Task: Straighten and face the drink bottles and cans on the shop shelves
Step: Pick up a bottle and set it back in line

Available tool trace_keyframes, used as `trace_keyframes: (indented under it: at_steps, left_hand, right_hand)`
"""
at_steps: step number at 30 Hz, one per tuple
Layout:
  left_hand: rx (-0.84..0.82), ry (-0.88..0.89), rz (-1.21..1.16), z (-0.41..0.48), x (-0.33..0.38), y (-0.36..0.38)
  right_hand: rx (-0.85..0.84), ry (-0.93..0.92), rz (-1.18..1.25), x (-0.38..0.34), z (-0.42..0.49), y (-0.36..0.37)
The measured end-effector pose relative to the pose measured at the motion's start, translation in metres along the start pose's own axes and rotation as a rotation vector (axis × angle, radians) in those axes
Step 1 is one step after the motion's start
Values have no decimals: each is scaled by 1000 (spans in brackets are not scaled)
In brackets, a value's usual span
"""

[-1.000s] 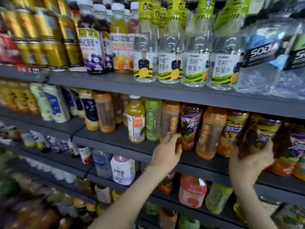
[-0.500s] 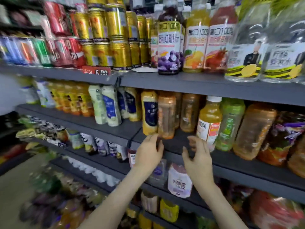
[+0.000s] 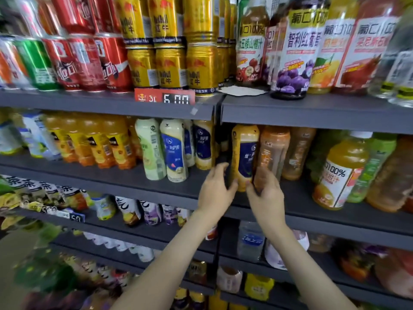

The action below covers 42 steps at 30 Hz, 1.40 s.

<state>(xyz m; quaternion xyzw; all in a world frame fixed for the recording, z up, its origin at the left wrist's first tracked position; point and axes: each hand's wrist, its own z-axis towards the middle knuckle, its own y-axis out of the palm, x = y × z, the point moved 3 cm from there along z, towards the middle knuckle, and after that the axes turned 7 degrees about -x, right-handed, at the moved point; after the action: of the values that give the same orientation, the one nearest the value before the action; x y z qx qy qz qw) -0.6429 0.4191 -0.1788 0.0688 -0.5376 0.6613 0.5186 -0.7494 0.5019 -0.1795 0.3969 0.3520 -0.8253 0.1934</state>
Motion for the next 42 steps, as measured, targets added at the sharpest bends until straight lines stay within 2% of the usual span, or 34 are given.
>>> trace_keyframes:
  at_steps: [3,6,10,15,20,25,27,31,32,37,42]
  left_hand:
    - [-50,17,-64,8,8,12]
    - [-33,2,-127,11,7,12]
    - [-178,-34,-205,26,2,14]
    - [-159,19,-135,38,-6,18]
    - [-128,91,-181,28,-18,16]
    - [-266,201,-151,9,-39,-15]
    - [-196,278,-100,-1,-54,-37]
    - [193,260,-56,-8,-97,-85]
    - [243,235,-41,-7,-108,-93]
    - [264,138,53,9,-141,-116]
    - [164,108,70,25,-151,-118]
  right_hand:
    - [-14,-30,-13,-2,8,4]
    - [-25,-31,-33,-2,14,13]
    - [-37,74,25,-1,20,26]
    - [18,72,-19,8,27,35]
    - [92,65,-107,0,29,42]
    - [143,57,-100,-13,29,49]
    - [141,52,-69,-18,27,57]
    - [116,137,72,-39,24,83]
    - [112,163,98,-44,24,90]
    - [156,248,126,-53,29,106]
    - [215,212,239,-58,12,112]
